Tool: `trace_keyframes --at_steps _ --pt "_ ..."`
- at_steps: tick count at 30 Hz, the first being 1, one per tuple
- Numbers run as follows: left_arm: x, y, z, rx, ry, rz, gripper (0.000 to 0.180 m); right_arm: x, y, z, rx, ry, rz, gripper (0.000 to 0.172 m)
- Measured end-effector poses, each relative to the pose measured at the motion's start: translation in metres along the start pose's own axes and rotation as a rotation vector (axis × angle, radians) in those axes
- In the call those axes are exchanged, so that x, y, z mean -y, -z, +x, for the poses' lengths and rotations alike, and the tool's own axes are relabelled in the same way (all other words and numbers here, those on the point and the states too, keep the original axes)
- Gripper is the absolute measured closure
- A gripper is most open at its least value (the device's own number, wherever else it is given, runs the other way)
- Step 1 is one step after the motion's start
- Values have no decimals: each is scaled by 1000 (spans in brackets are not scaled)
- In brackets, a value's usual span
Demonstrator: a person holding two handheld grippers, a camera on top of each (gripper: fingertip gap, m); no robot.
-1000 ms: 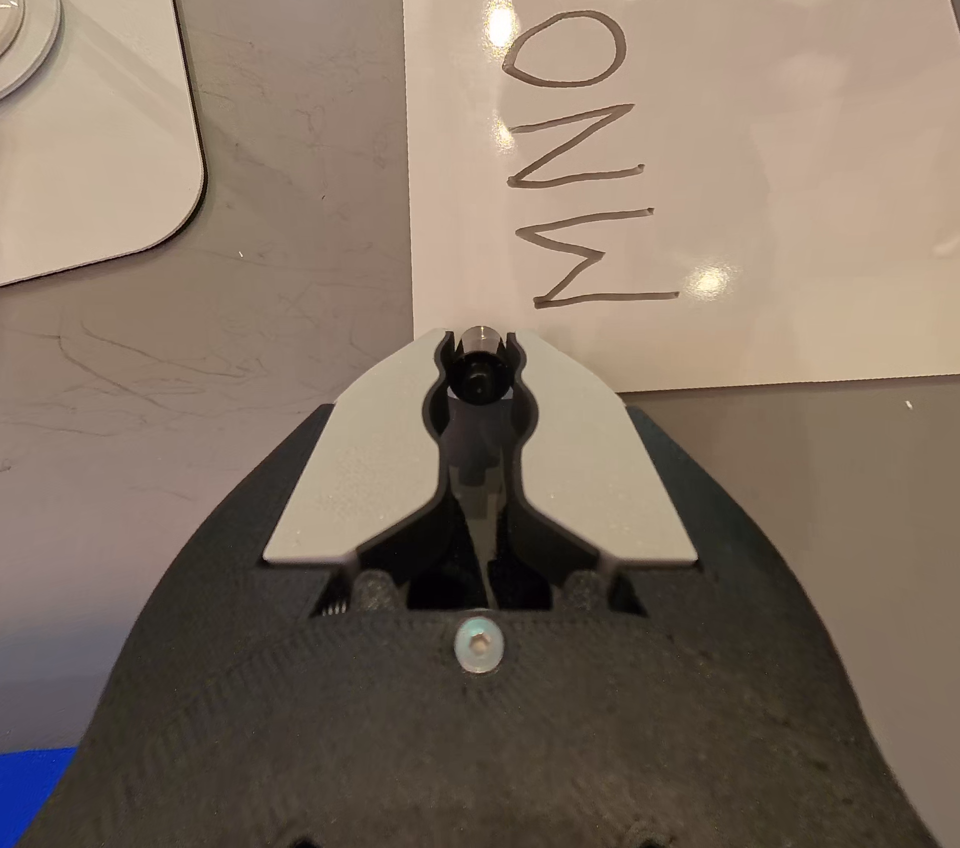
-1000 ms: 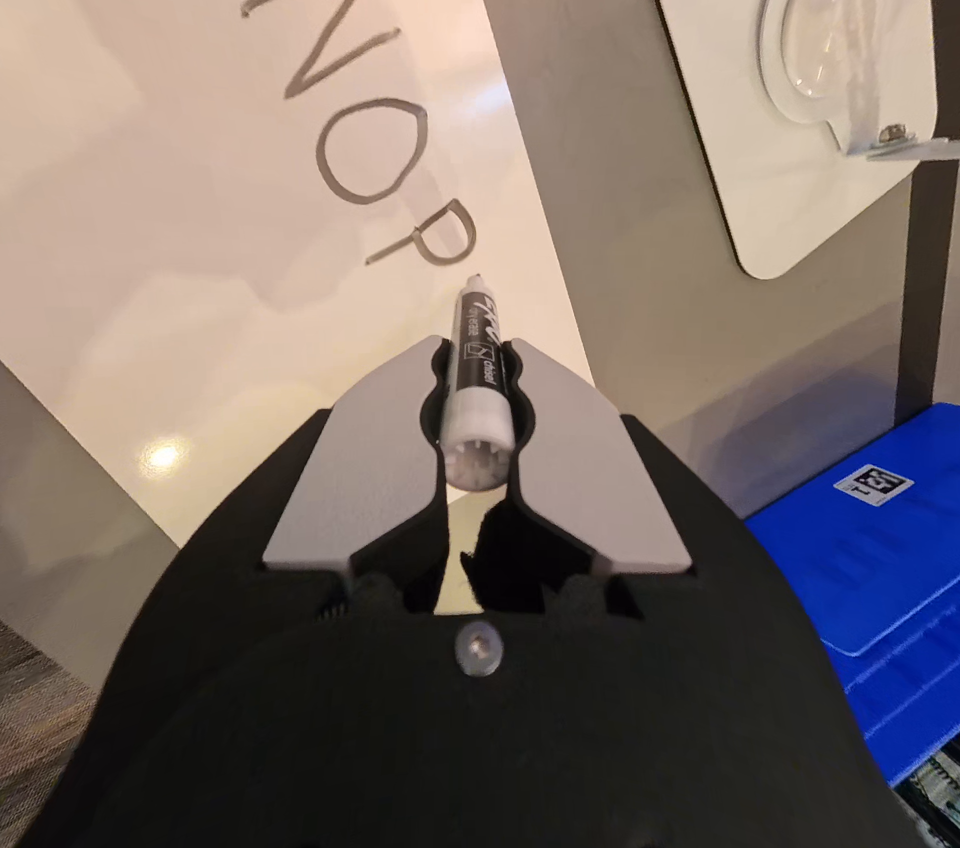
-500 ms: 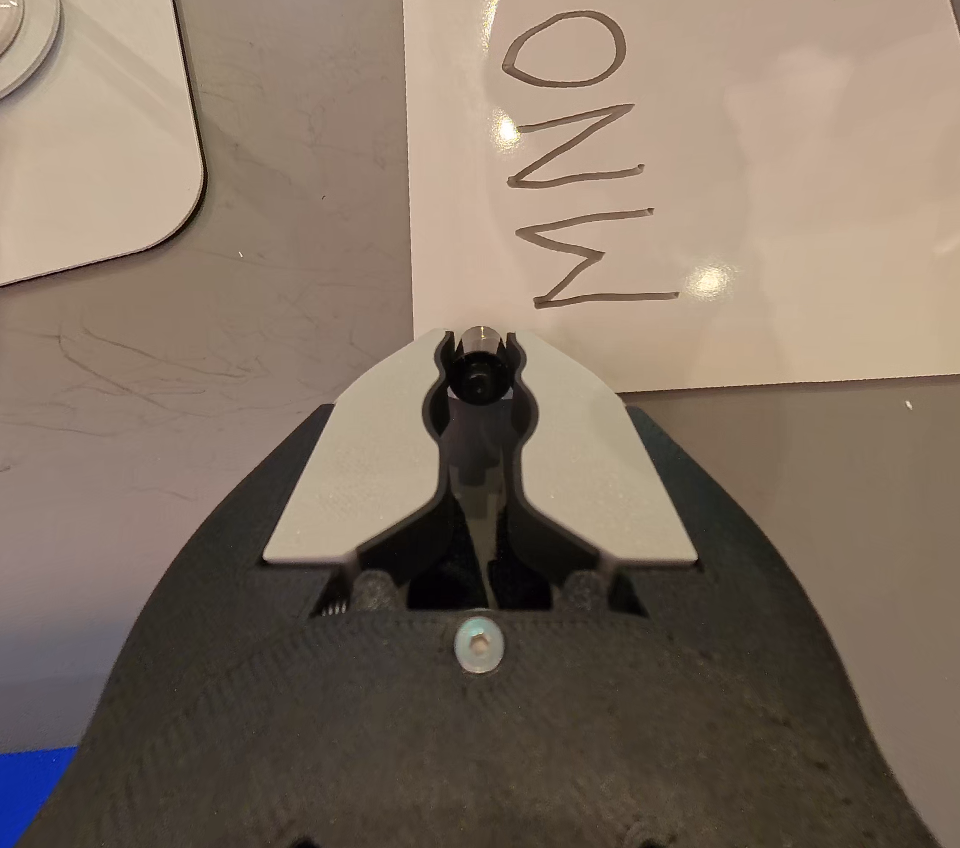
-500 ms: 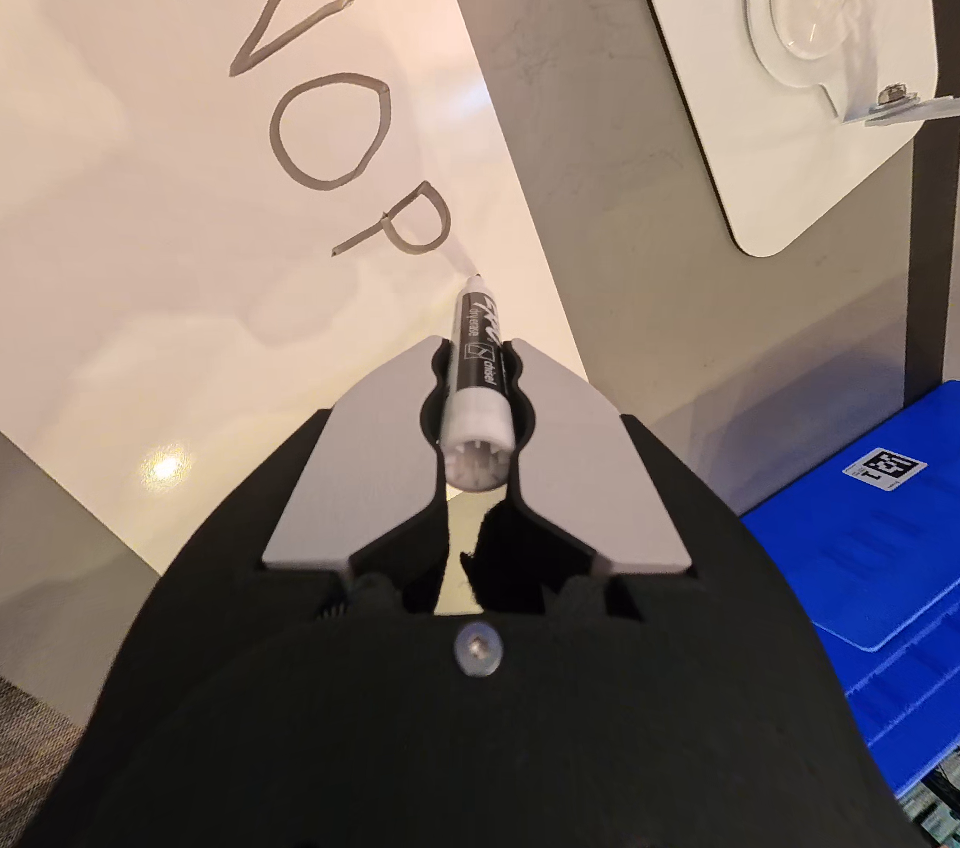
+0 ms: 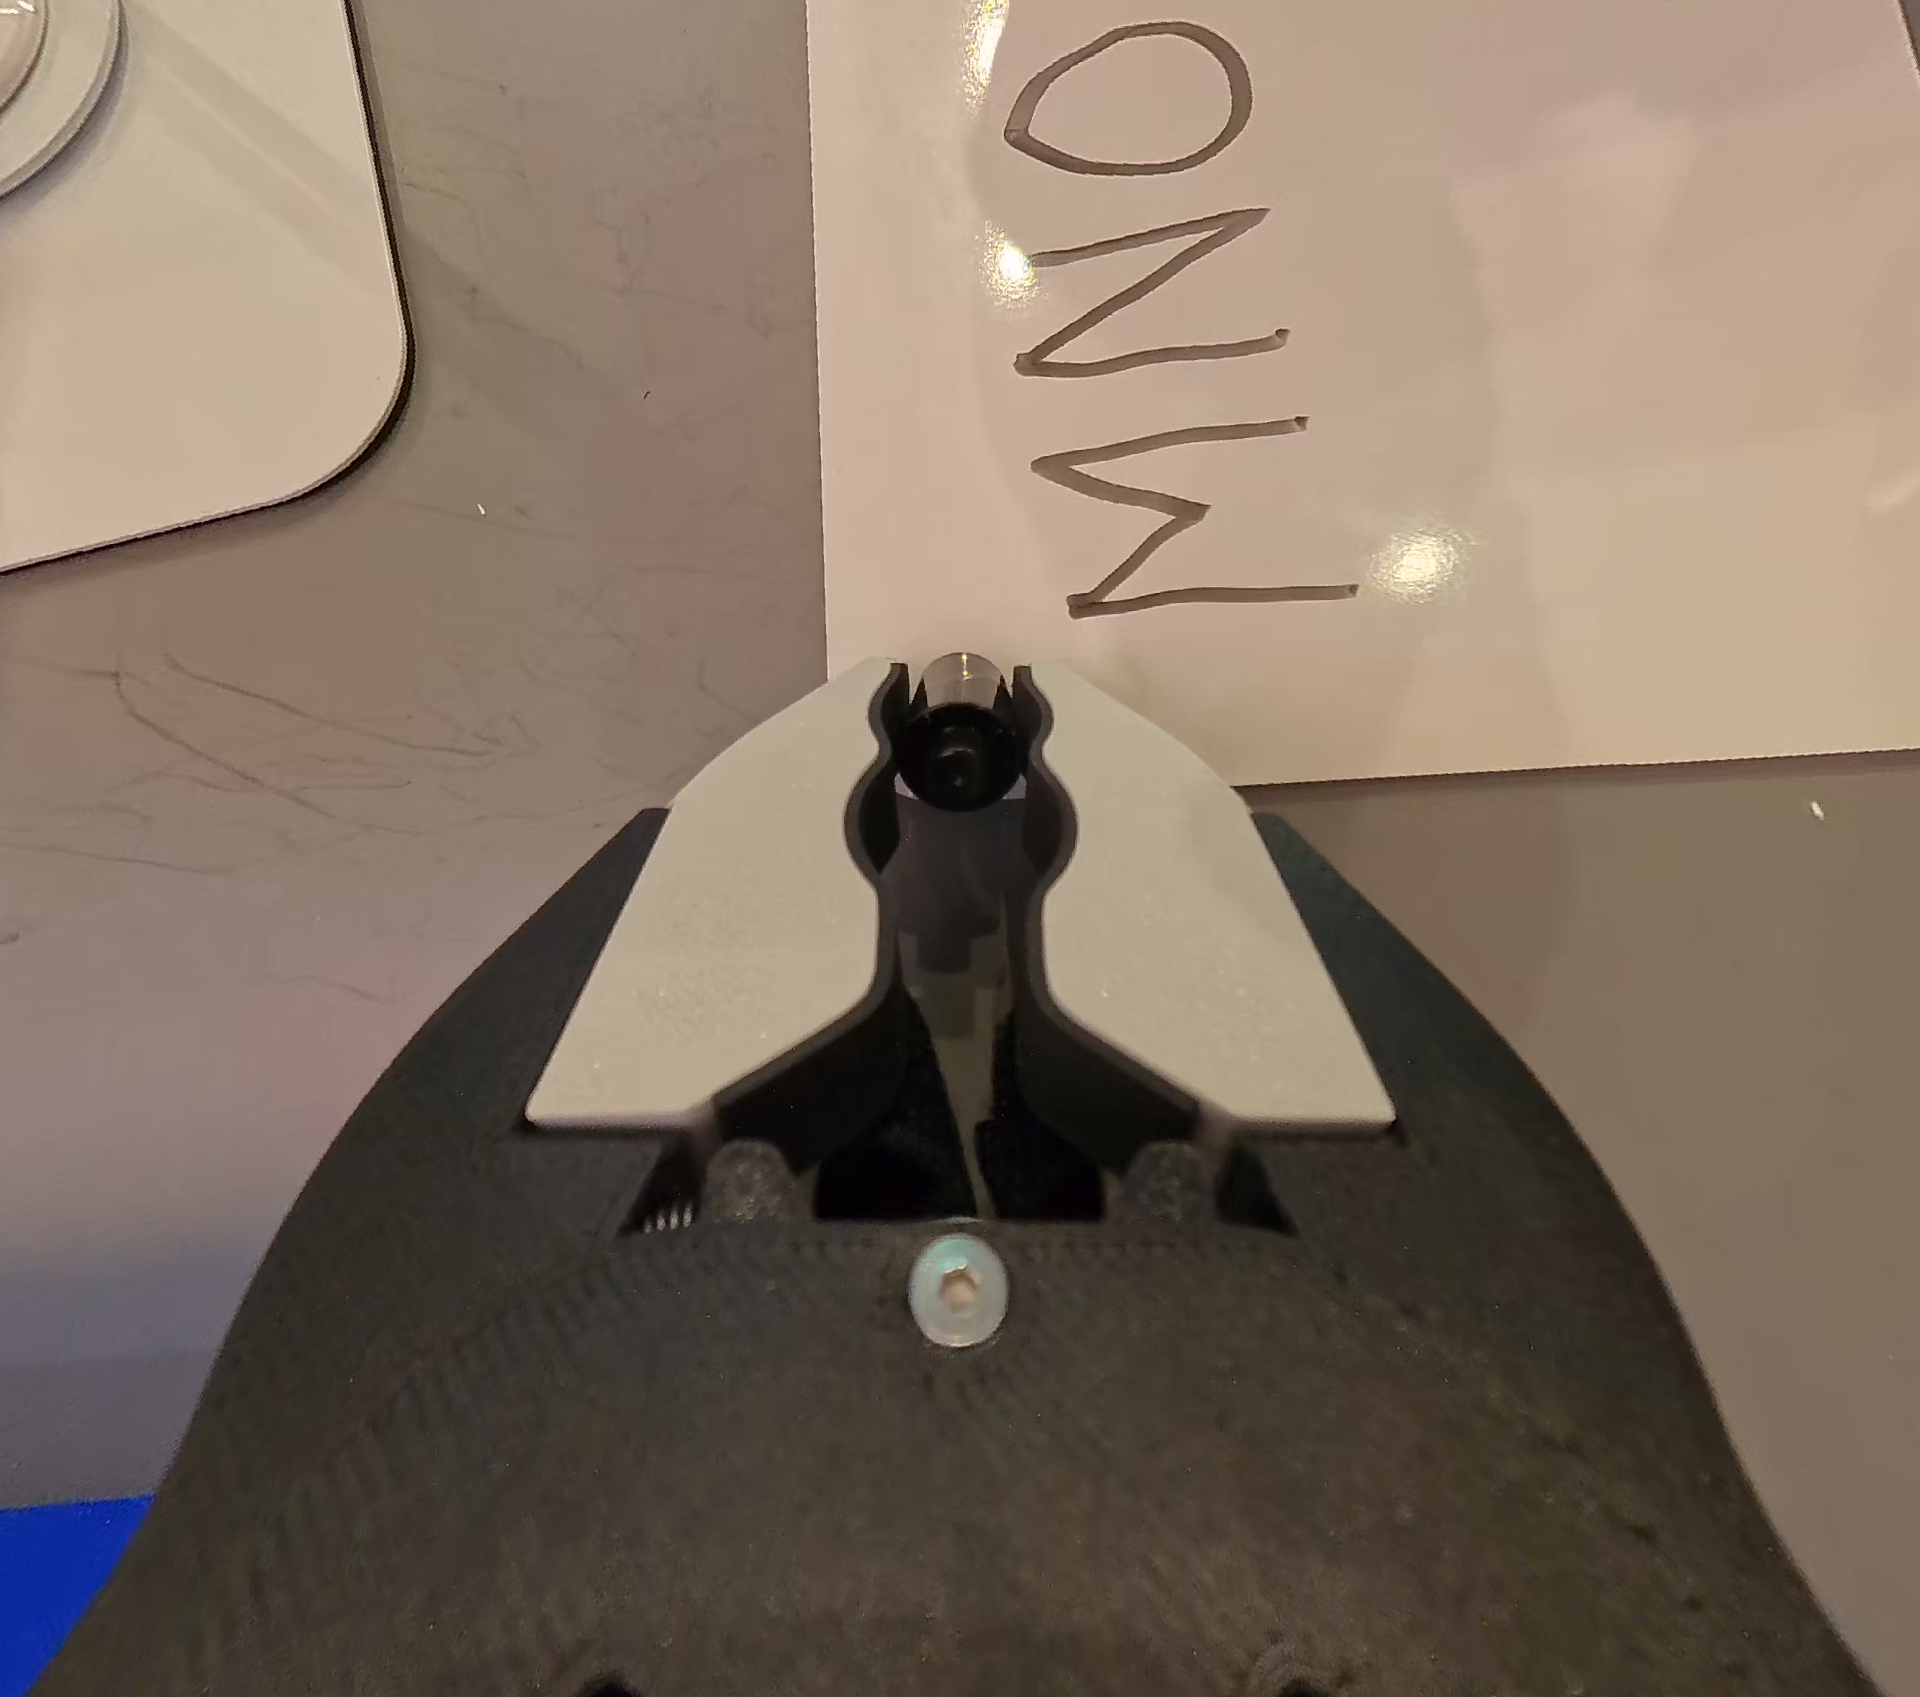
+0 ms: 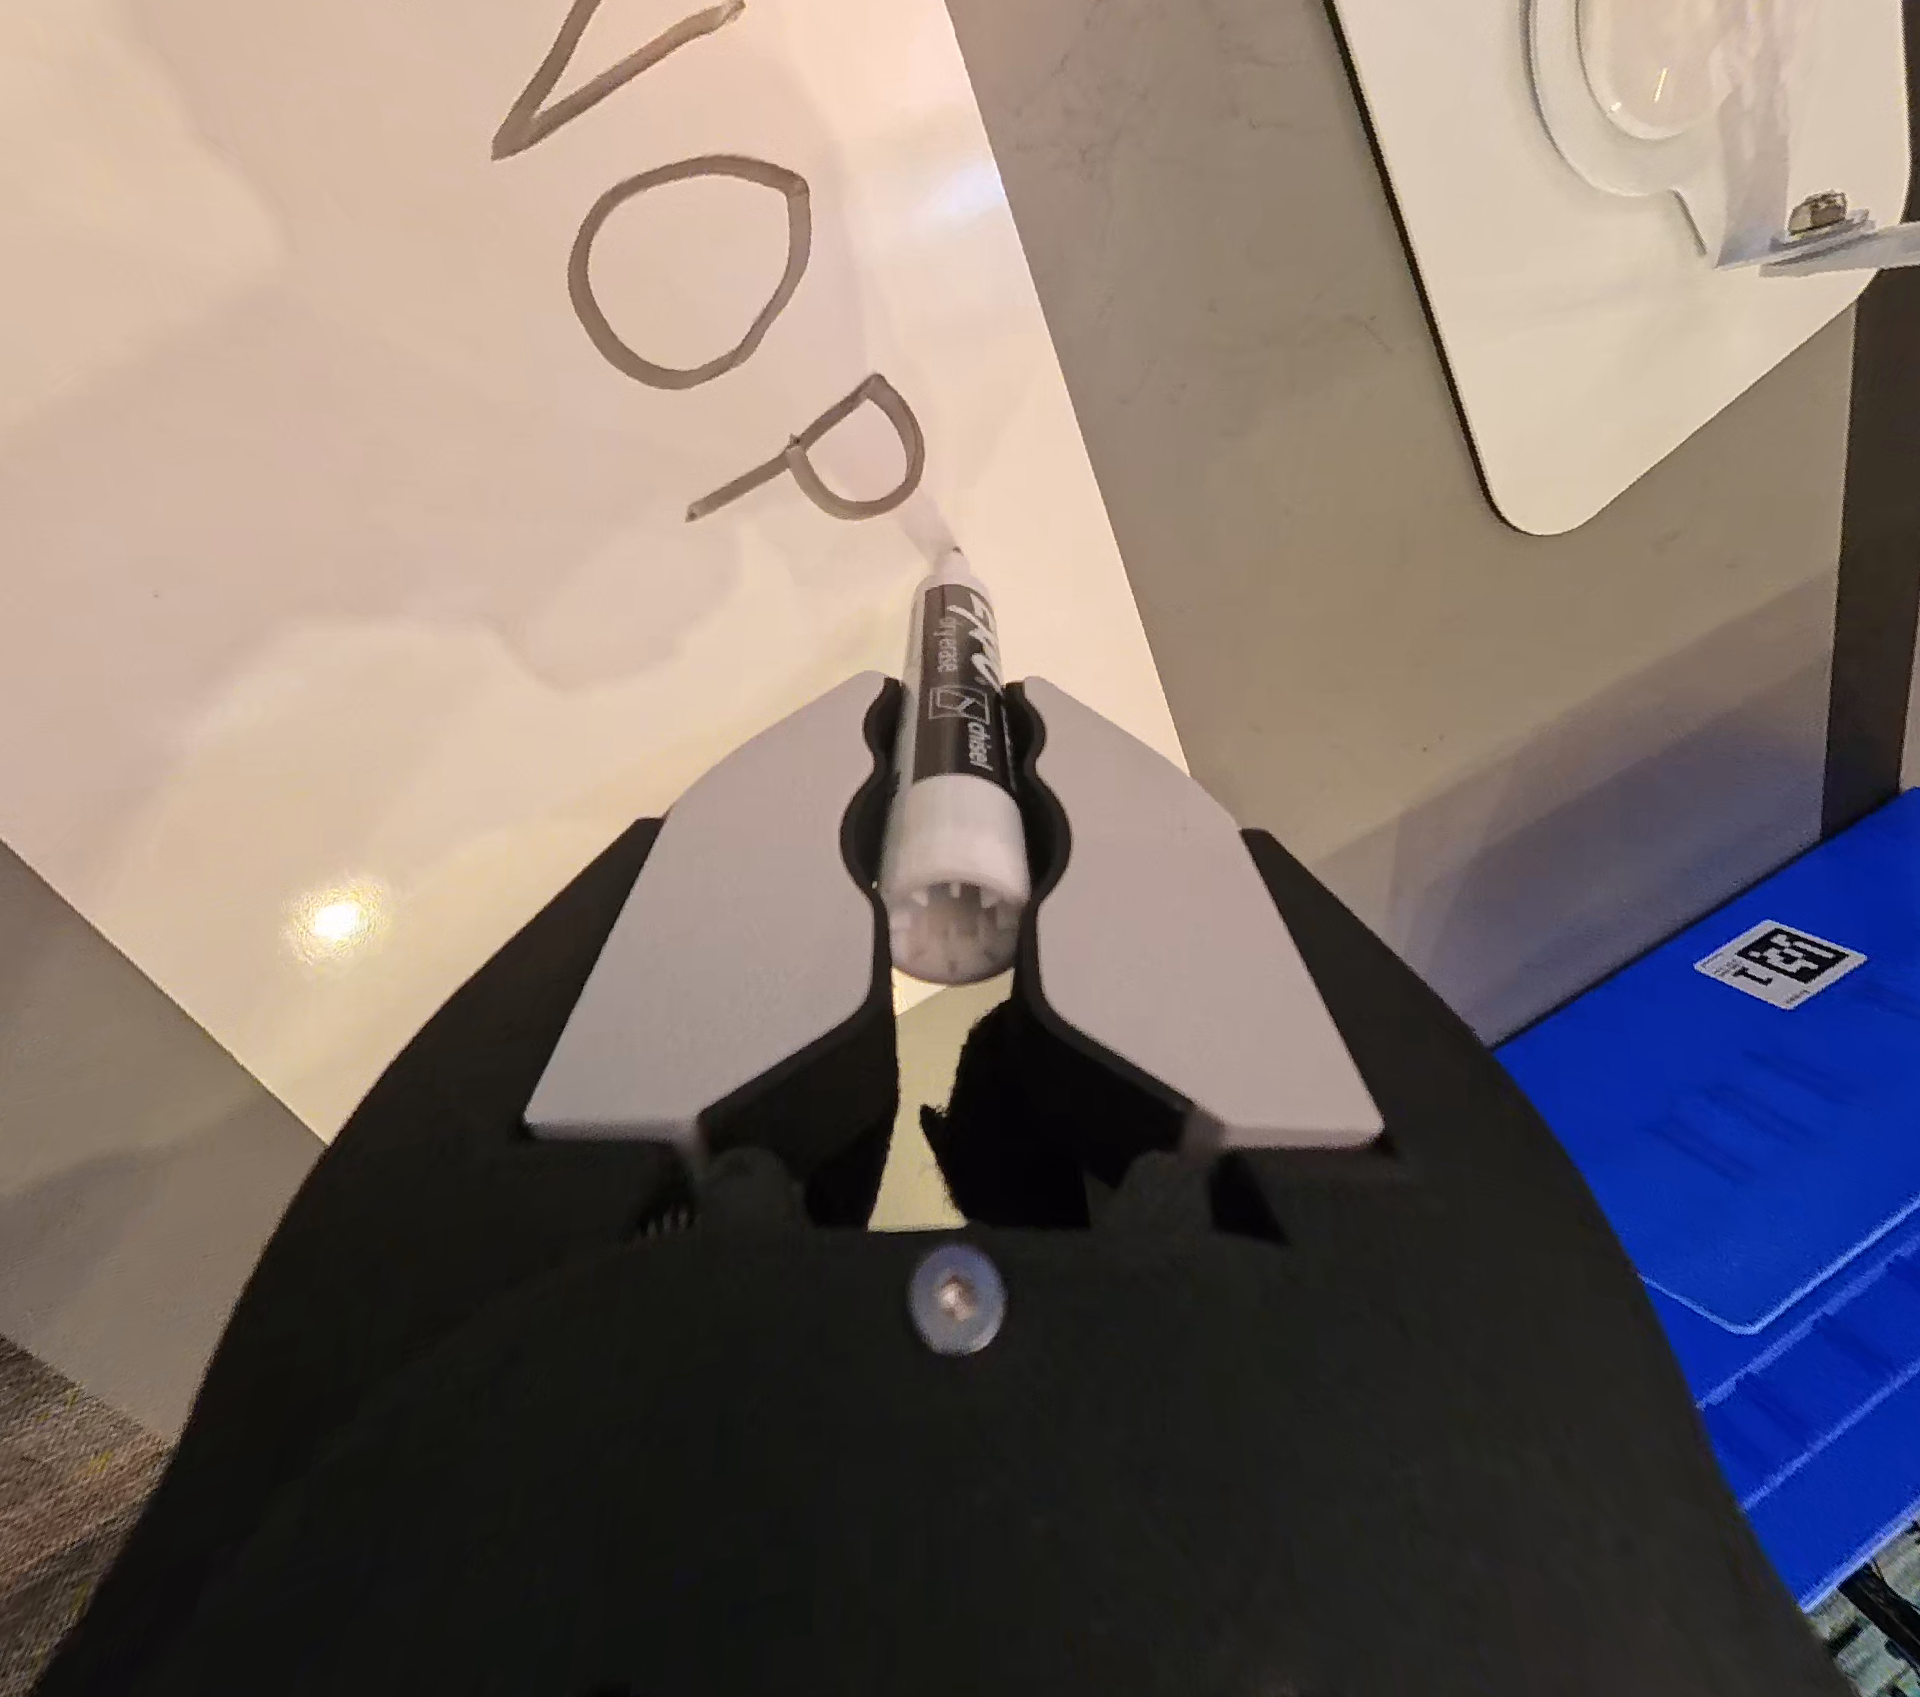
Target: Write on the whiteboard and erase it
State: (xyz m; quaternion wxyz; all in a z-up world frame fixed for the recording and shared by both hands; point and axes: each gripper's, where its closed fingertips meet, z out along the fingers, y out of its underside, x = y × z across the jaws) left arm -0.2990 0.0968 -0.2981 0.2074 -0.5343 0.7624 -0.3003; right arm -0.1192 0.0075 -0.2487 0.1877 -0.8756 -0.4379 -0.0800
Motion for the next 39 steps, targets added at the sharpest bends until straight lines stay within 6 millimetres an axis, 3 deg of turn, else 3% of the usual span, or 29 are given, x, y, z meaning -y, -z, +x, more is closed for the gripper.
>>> trace_keyframes --at_steps 8,16,22,31,39 --pt "0 0 0 0 0 0 161 6 5 -20 48 35 6 151" --pt "0 0 0 2 -1 0 161 -13 18 -39 60 13 -21 151" --pt "0 0 0 2 -1 0 161 -32 18 -24 17 -20 -54 151" --pt "0 0 0 -2 1 0 161 -10 3 1 3 14 -39 151" --pt "0 0 0 -2 1 1 161 -1 6 4 6 11 -7 151"
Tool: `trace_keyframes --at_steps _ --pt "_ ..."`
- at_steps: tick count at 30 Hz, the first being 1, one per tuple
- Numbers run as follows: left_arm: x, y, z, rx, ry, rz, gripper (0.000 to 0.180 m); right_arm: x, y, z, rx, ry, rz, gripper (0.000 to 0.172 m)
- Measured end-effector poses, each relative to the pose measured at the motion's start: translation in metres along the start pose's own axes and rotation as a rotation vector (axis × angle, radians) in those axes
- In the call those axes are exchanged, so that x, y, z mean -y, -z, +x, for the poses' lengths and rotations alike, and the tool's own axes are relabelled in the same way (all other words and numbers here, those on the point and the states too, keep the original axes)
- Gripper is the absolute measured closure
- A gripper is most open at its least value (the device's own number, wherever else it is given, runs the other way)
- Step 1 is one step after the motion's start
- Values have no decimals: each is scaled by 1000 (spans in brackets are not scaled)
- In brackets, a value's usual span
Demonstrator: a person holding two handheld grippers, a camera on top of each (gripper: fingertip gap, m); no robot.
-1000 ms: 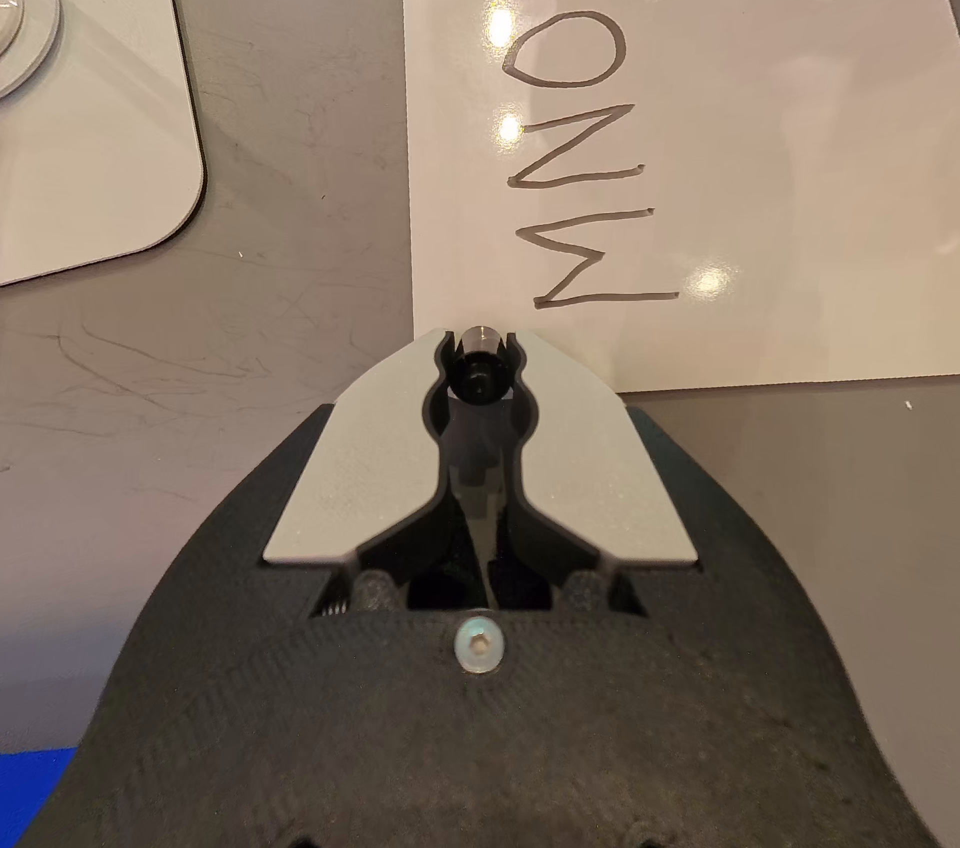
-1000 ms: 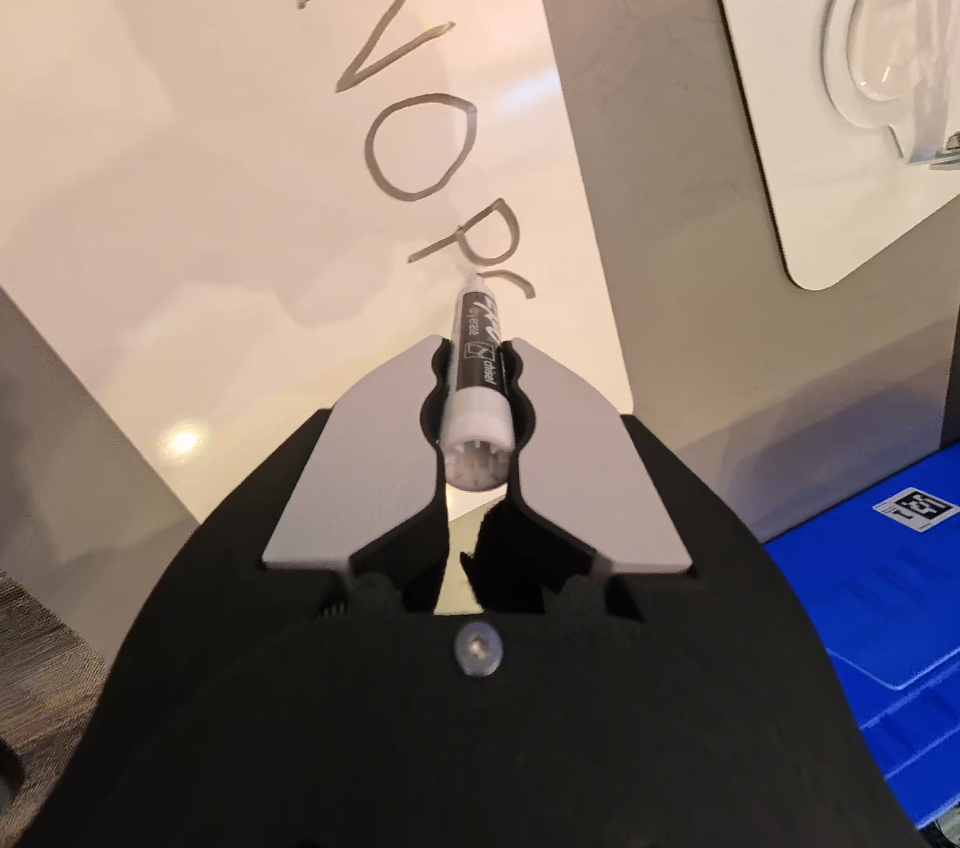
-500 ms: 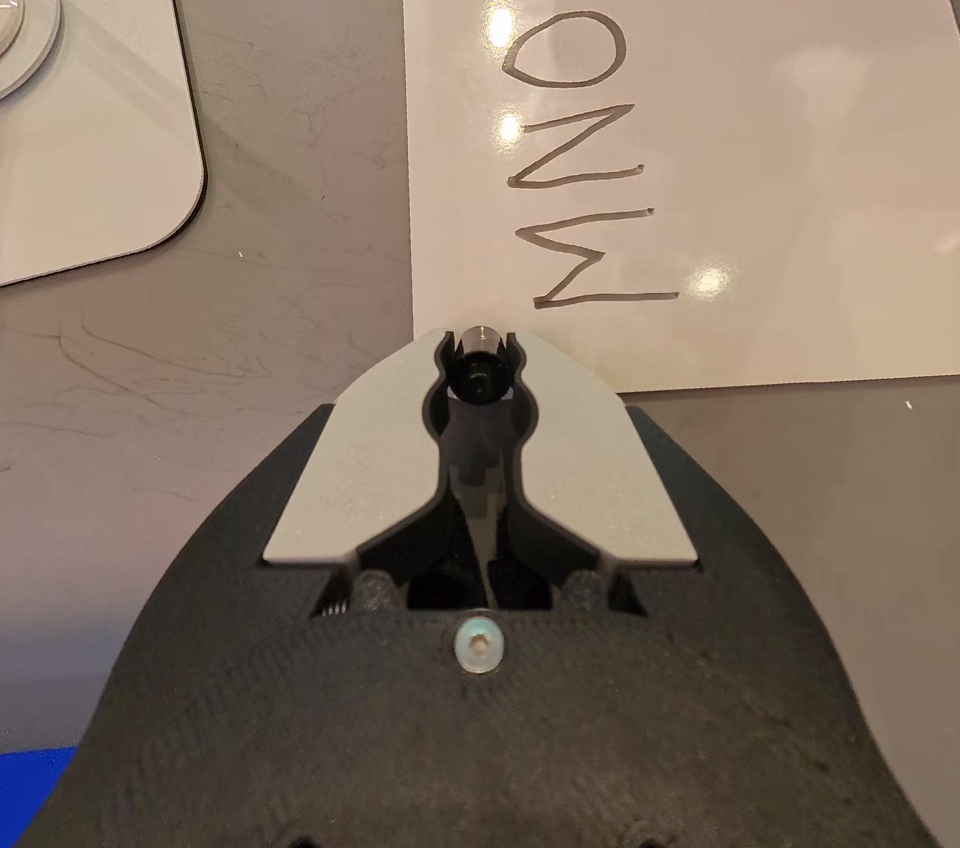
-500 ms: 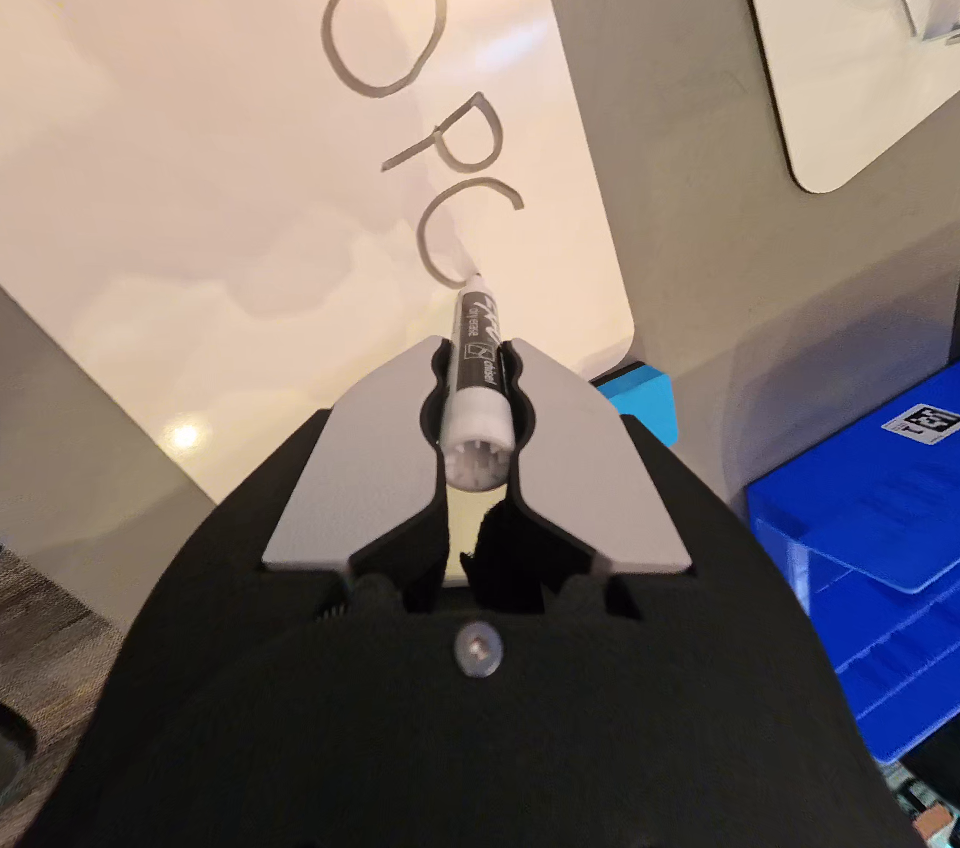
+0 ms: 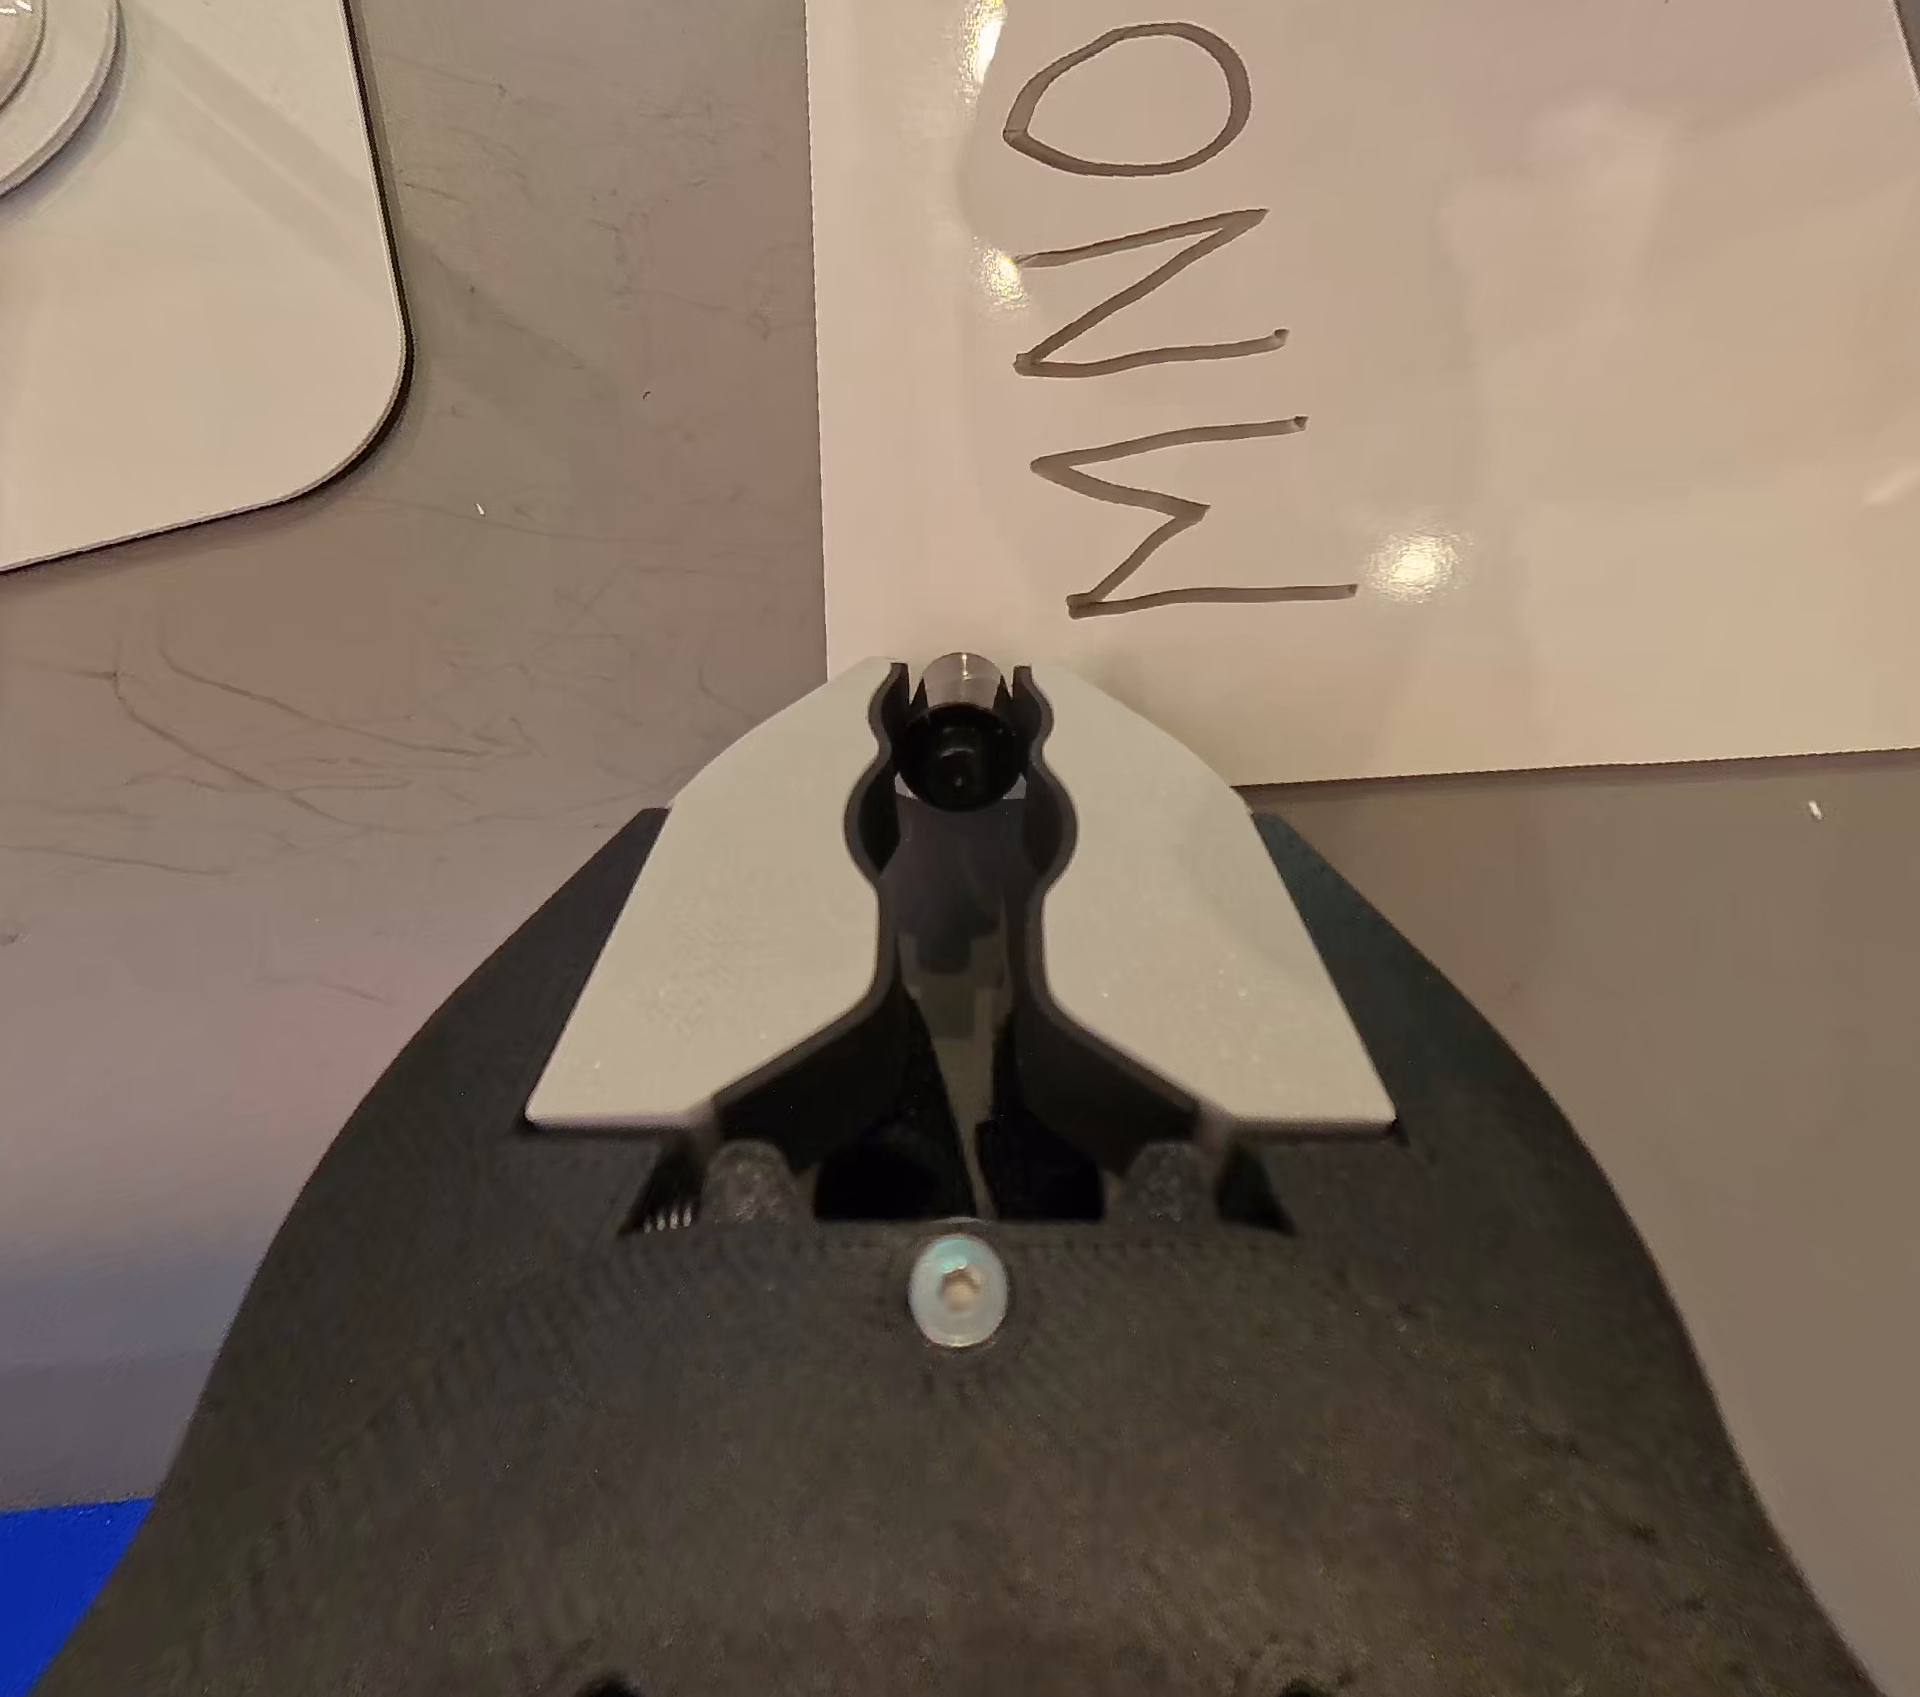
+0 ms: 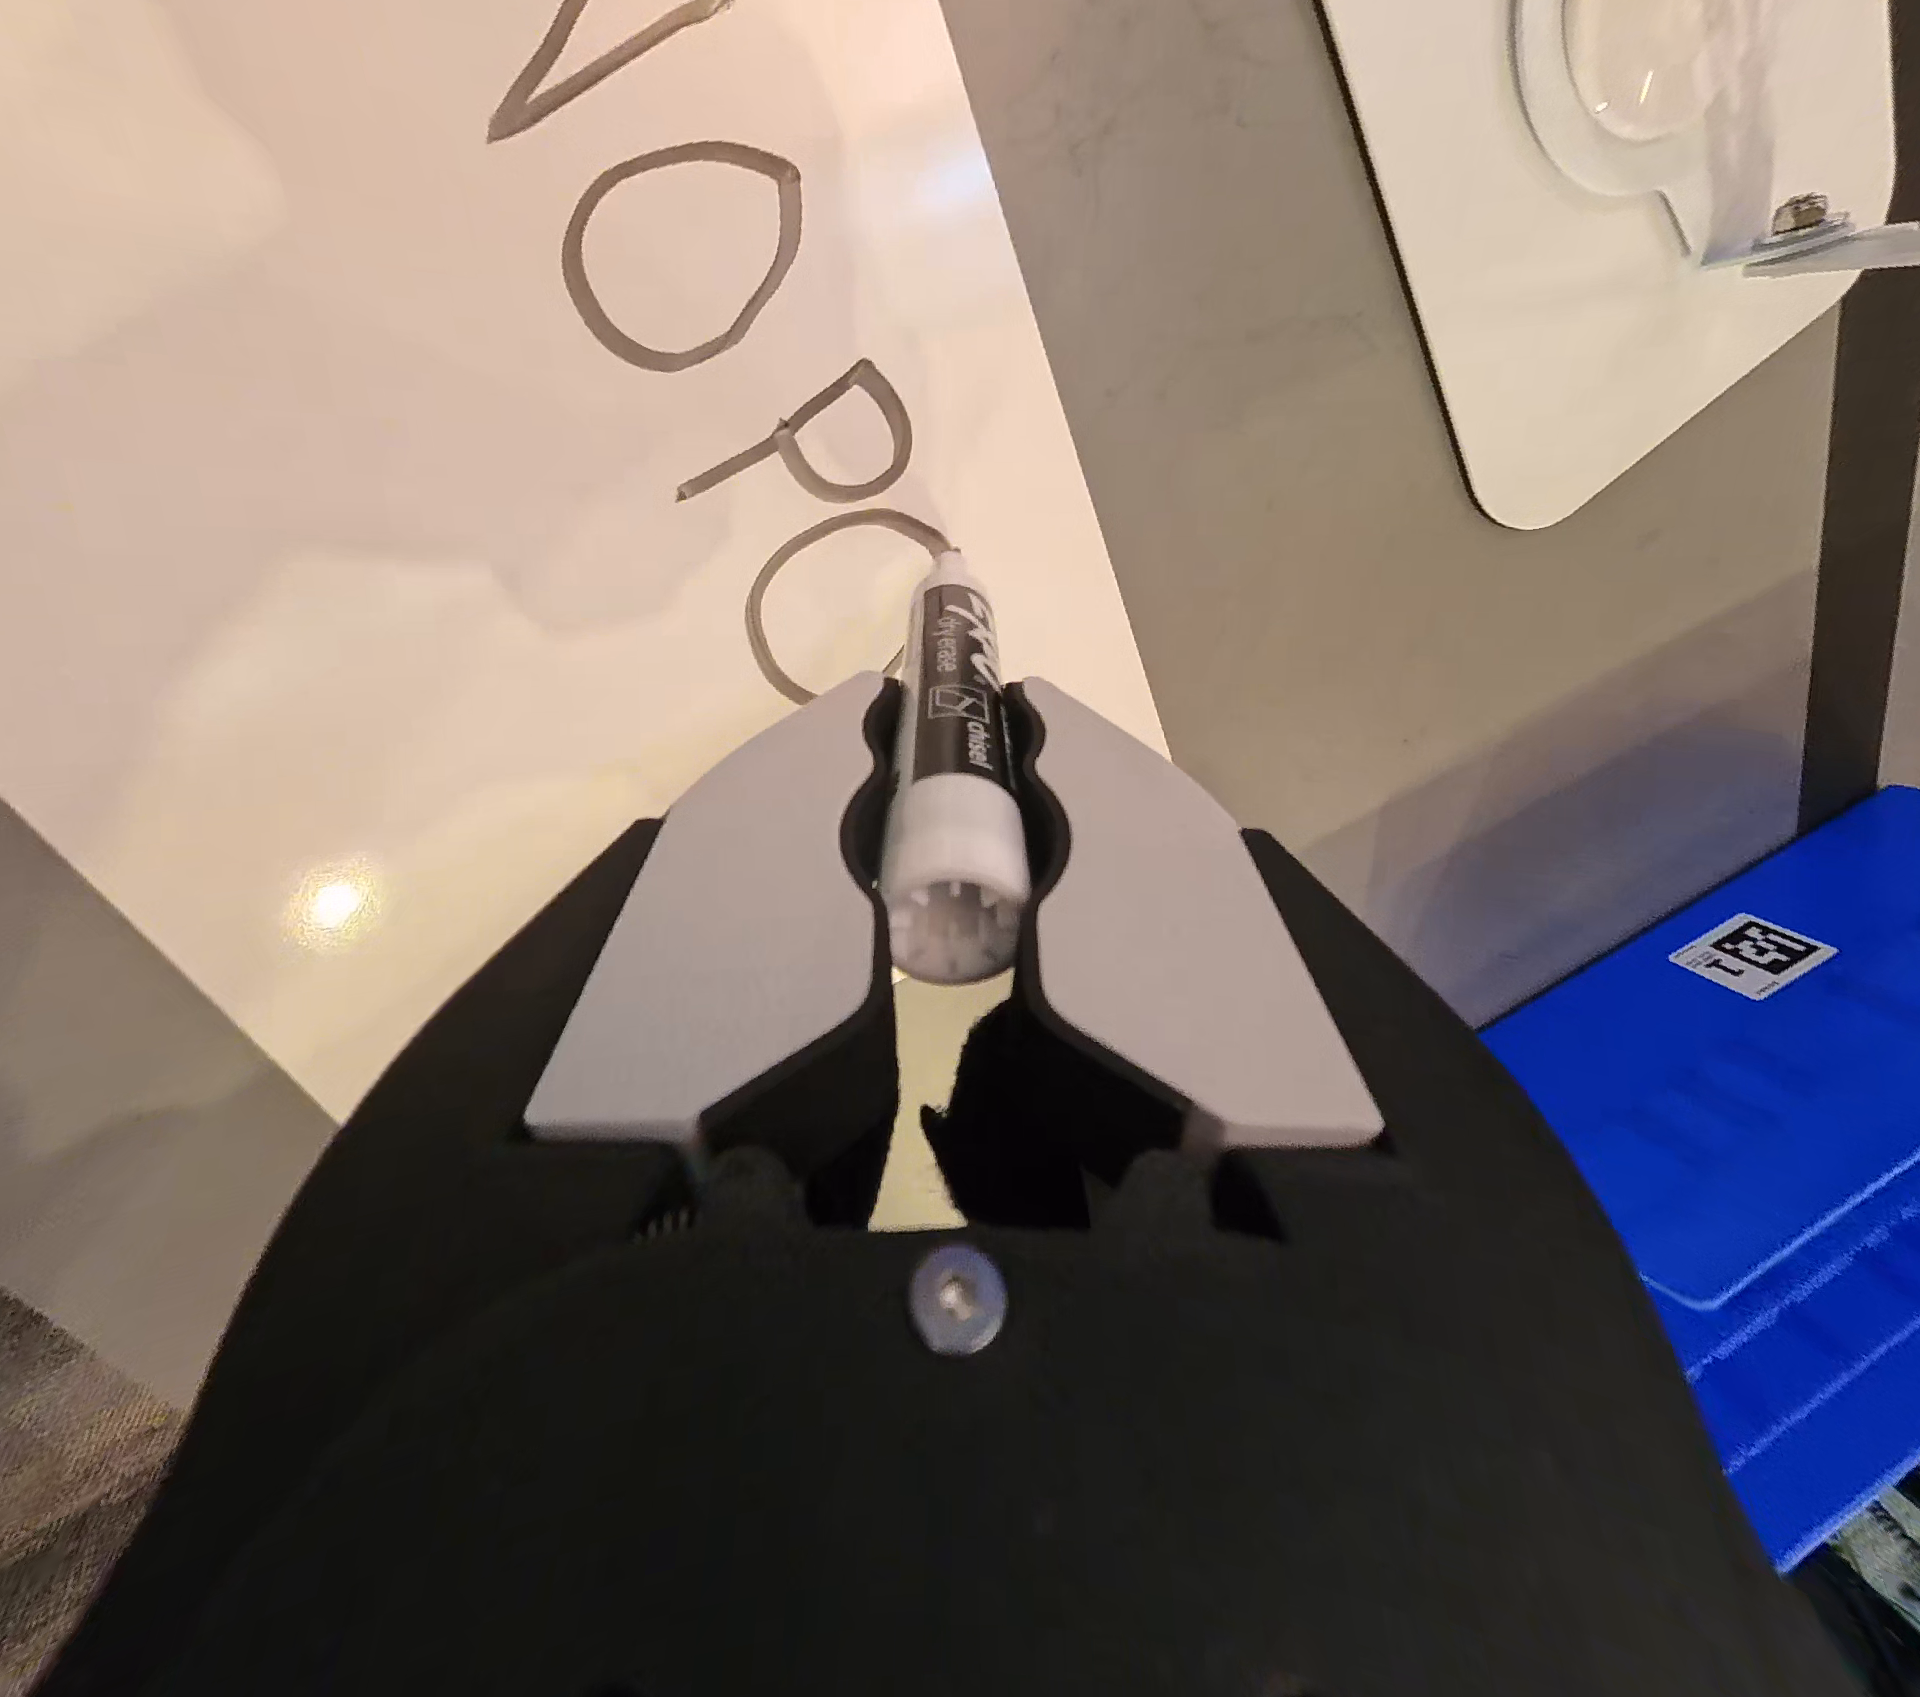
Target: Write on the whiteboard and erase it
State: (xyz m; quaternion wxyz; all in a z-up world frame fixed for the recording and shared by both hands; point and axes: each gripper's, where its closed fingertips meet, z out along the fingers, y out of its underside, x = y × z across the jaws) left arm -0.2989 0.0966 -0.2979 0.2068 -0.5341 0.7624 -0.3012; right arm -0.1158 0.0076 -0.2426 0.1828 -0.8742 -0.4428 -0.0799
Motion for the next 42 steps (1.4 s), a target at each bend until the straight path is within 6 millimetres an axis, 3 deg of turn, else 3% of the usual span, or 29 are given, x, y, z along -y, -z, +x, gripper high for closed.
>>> trace_keyframes --at_steps 10,21,30,33,42 --pt "0 0 0 2 -1 0 161 -8 11 -9 4 -4 2 151" --pt "0 0 0 2 -1 0 161 -14 7 -25 59 7 -24 151" --pt "0 0 0 0 0 0 161 -41 17 -33 59 -24 -69 151" --pt "0 0 0 0 1 0 161 -42 19 -35 63 -45 -46 151" --pt "0 0 0 1 1 0 161 -32 14 4 -32 -58 -20 151"
